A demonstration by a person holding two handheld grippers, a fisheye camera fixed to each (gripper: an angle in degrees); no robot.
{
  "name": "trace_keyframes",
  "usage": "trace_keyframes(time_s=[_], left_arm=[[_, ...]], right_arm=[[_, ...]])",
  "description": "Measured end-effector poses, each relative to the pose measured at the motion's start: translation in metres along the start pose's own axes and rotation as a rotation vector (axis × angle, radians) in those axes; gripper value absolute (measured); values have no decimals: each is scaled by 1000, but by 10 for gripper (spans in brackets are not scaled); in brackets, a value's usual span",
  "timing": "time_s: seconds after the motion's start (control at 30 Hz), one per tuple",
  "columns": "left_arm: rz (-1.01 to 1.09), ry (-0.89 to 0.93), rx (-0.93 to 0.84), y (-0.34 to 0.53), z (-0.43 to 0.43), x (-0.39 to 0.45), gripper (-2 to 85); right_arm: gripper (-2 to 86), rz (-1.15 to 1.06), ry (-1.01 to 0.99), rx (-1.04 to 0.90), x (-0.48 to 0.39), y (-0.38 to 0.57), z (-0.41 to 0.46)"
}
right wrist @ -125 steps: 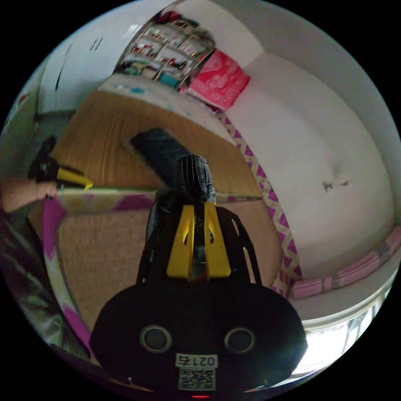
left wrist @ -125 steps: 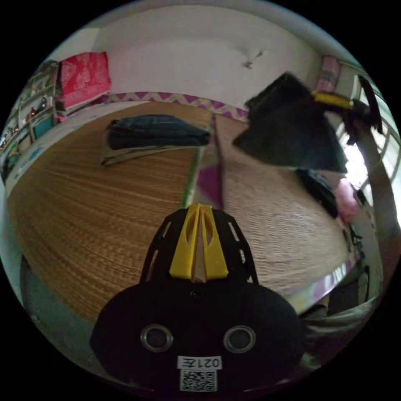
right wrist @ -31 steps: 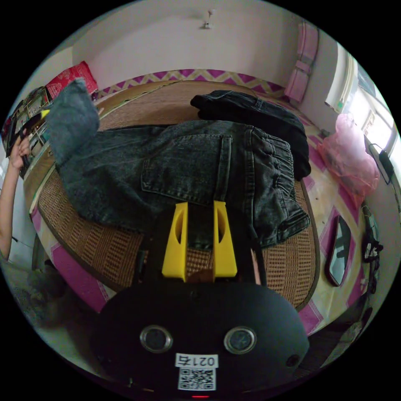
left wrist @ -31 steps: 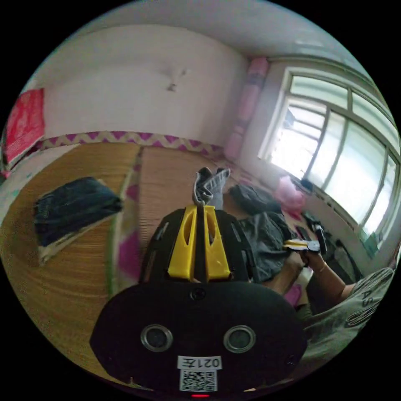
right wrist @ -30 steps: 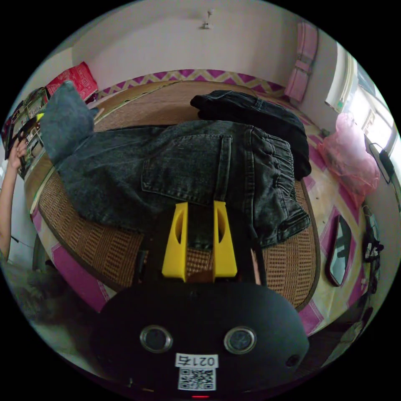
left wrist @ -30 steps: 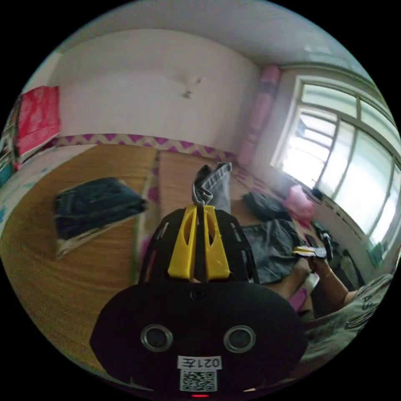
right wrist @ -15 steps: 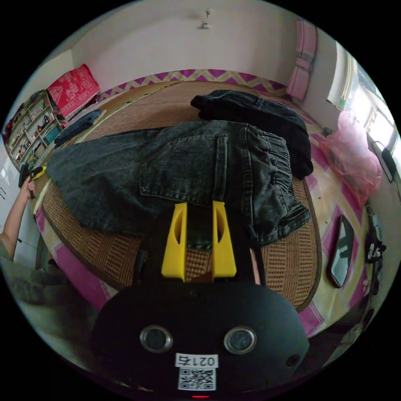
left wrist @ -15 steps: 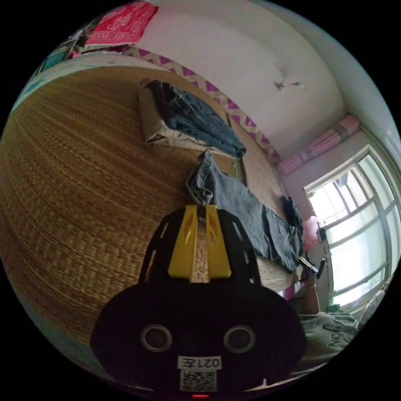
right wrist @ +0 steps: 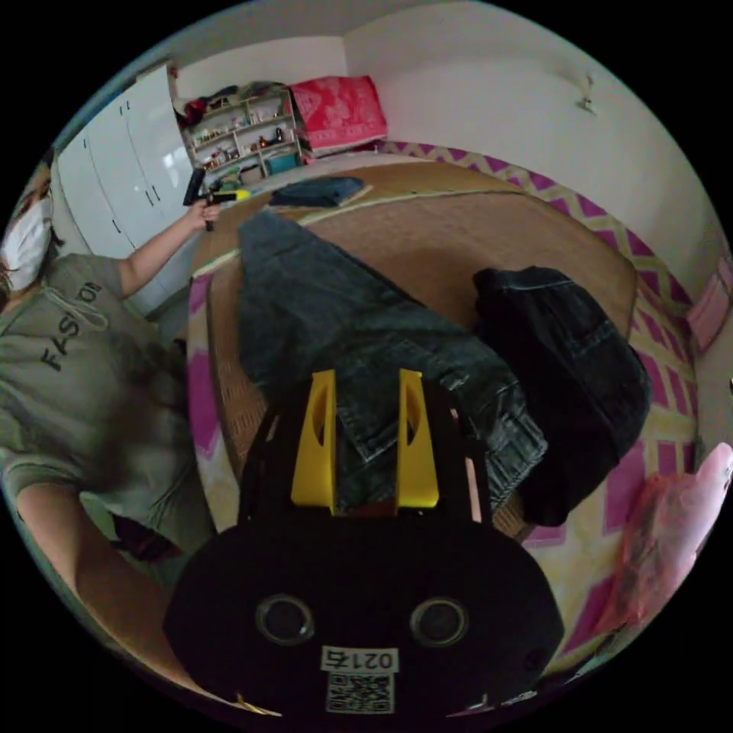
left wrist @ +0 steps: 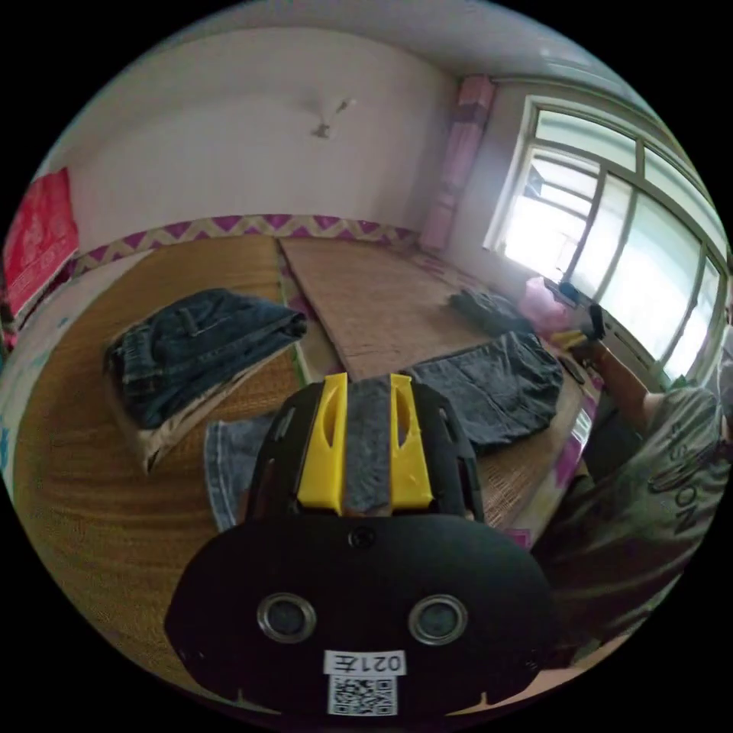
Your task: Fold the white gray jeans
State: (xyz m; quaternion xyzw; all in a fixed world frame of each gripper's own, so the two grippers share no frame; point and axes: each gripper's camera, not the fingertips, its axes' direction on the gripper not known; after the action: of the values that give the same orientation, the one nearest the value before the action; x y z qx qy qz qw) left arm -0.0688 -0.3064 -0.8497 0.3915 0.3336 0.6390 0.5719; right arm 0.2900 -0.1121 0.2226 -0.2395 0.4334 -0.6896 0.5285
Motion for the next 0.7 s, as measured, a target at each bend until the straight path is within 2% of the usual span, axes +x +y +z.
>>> trace_keyframes(time_s=[0.07,0.17,0.27,0.37,0.47,0.7], left_arm=[[47,40,-58,-12,19,5,91],[138,56,-166,-31,58,18,103],[223,72,-272,-43,95,28,130],[309,61,-342,-46,113,35,169],[340,41,-440,-45,125,37,172],[364,-5,-517,-36,129,28,86]], right_arm=[[111,55,88,38,17,-6,-6],[110,82,239,-93,43,-28,24],[112,83,293,-189,68,-48,55],[111,91,262,-254,90,-58,73],[96,64,196,-329,98,-60,87],[26,16,173,-295,84,-57,71]])
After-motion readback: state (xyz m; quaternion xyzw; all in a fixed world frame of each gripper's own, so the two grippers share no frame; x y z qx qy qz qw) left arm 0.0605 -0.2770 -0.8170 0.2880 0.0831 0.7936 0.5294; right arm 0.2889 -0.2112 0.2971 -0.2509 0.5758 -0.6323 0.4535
